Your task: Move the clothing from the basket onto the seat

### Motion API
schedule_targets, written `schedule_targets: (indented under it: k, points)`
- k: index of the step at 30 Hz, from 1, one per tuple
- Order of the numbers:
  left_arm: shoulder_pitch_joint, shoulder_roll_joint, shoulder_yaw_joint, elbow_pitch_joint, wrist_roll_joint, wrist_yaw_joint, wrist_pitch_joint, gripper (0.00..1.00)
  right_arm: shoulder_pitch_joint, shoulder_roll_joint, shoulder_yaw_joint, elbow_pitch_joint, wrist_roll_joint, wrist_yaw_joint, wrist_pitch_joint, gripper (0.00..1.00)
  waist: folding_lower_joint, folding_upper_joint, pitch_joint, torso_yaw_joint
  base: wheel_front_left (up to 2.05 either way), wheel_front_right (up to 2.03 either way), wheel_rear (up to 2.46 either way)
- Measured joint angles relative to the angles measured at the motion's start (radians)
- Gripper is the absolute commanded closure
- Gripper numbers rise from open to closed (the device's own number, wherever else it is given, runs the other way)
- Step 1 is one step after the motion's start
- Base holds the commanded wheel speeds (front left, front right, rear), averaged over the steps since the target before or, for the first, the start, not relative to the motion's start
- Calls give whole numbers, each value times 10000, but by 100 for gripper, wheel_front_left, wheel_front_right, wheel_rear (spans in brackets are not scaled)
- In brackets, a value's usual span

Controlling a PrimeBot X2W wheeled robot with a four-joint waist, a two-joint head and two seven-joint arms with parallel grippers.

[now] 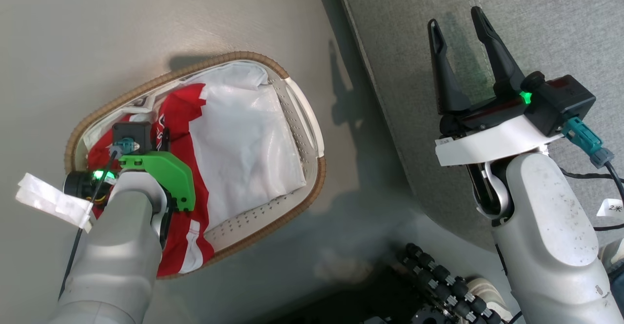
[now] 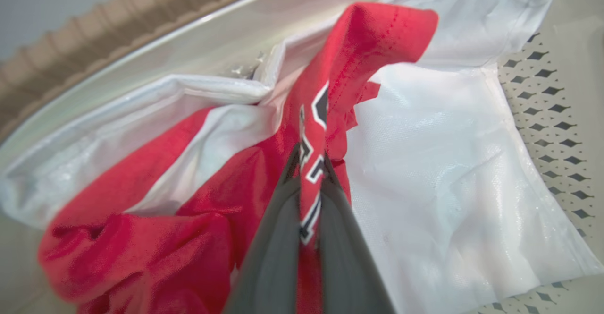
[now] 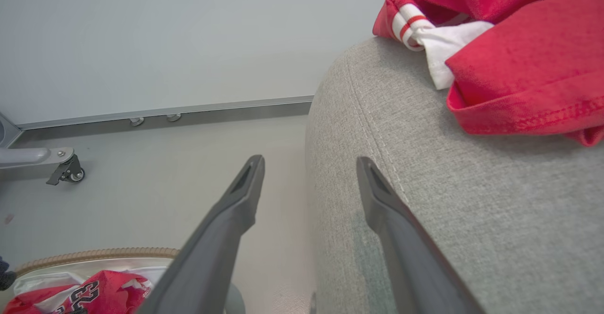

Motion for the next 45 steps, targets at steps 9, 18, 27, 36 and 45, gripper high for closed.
schedule_targets:
  k: [9,18,27,36,45]
  points:
    - [477,-259,-222,-203,-69,-138,-92,100,261,2,-21,286,-186,0,0,0,-1,0,-684,177,0,0,0]
    - [1200,-416,-525,-1862,33,-295,-151,100,779,8,-288,696,-589,0,0,0,-1,0,-1801,472,0,0,0]
    - [2063,-311,-642,-4056,286,-343,-151,100,1547,8,-665,1060,-1083,0,0,0,-1,0,-3333,890,0,0,0]
    - [2093,-6,-1298,-5912,550,-359,-151,100,2381,8,-807,1340,-1459,0,0,0,-2,0,-5117,1397,0,0,0]
    - [661,600,-1743,-6892,437,-360,94,100,2683,6,-581,1448,-1572,0,0,0,-2,0,-6550,1791,0,0,0]
